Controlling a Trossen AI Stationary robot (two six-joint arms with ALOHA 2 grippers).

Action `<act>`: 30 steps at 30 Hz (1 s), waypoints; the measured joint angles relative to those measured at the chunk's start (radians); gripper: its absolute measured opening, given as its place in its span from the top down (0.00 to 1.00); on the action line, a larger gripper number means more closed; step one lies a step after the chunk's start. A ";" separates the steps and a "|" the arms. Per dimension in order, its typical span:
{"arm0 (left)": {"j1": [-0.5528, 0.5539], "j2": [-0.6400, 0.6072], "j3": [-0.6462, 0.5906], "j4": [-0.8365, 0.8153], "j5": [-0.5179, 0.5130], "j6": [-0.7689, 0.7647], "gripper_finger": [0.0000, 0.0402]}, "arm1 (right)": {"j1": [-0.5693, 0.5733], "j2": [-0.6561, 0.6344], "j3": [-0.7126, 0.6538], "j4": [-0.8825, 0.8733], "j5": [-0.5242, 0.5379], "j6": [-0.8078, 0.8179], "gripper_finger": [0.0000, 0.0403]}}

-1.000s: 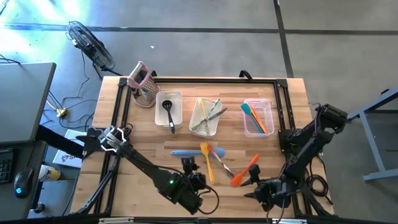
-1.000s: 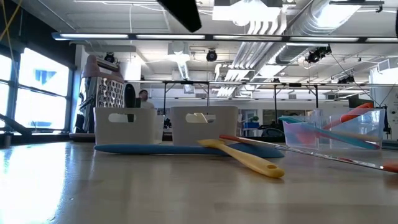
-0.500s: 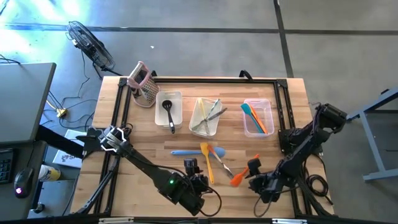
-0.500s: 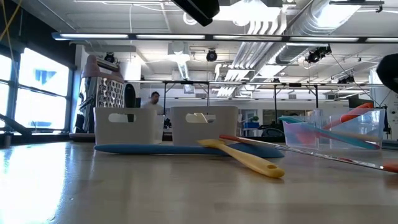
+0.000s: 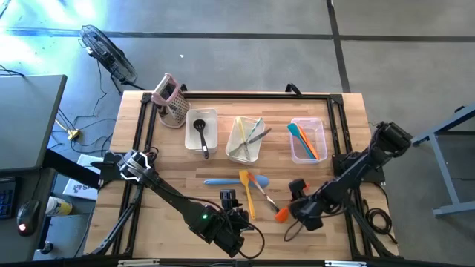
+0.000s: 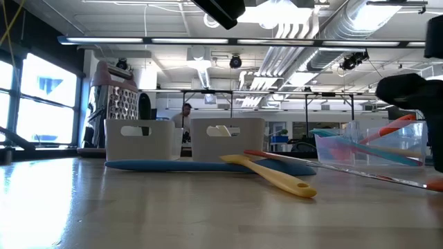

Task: Pick & Place Kitchen Items
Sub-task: Put the orange spatula into the transparent bin

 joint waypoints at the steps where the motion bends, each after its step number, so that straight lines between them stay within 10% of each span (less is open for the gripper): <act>1: 0.000 0.000 0.000 0.000 0.000 0.001 0.48 | -0.010 0.000 0.000 -0.003 -0.006 -0.014 0.50; 30: 0.000 0.000 0.000 0.003 -0.005 0.026 0.48 | -0.134 0.073 0.001 0.077 -0.131 -0.124 0.61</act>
